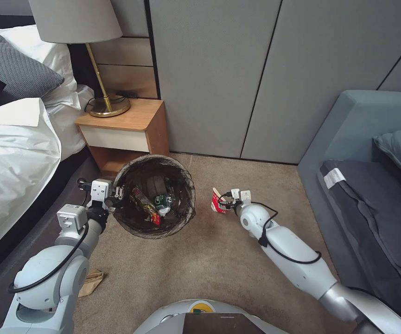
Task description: Pick up the trash bin, then pick up the garbage from the floor and place it into the trash bin.
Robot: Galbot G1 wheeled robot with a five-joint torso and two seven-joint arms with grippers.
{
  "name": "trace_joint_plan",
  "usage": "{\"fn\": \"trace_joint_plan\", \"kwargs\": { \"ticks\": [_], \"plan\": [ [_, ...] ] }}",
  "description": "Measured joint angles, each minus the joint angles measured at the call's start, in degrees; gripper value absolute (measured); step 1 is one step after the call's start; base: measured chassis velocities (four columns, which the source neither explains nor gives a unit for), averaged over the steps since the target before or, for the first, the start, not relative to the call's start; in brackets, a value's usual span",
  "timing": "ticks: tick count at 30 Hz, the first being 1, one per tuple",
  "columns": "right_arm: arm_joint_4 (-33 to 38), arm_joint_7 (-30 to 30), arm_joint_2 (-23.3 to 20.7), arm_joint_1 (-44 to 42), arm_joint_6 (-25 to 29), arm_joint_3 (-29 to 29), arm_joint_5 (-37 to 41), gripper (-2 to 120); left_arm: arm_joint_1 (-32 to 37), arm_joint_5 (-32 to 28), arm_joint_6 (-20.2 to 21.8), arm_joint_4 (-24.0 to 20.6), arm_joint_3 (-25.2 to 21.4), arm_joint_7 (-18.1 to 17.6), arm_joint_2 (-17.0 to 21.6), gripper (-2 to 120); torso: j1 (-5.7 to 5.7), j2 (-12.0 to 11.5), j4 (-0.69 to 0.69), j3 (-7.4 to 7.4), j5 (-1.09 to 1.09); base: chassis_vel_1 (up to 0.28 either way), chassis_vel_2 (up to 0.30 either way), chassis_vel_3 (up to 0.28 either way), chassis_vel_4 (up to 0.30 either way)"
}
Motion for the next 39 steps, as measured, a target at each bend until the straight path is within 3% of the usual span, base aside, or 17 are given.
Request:
{"fn": "trace_joint_plan", "kwargs": {
  "ticks": [20, 39],
  "plan": [
    [-12.6, -4.9, 5.4, 6.5, 1.5, -4.0, -1.9, 100, 0.0, 0.4, 0.0, 0.5, 0.1, 0.1, -0.2, 0, 0.00, 0.0, 0.00, 0.00, 0.02, 0.000, 0.000, 0.000, 0.000],
    [-18.0, -6.8, 7.0, 7.0, 2.2, -3.4, -2.5, 100, 0.1, 0.4, -0.1, 0.7, 0.3, 0.3, 0.2, 0, 0.00, 0.0, -0.01, 0.00, 0.01, 0.000, 0.000, 0.000, 0.000]
  ]
}}
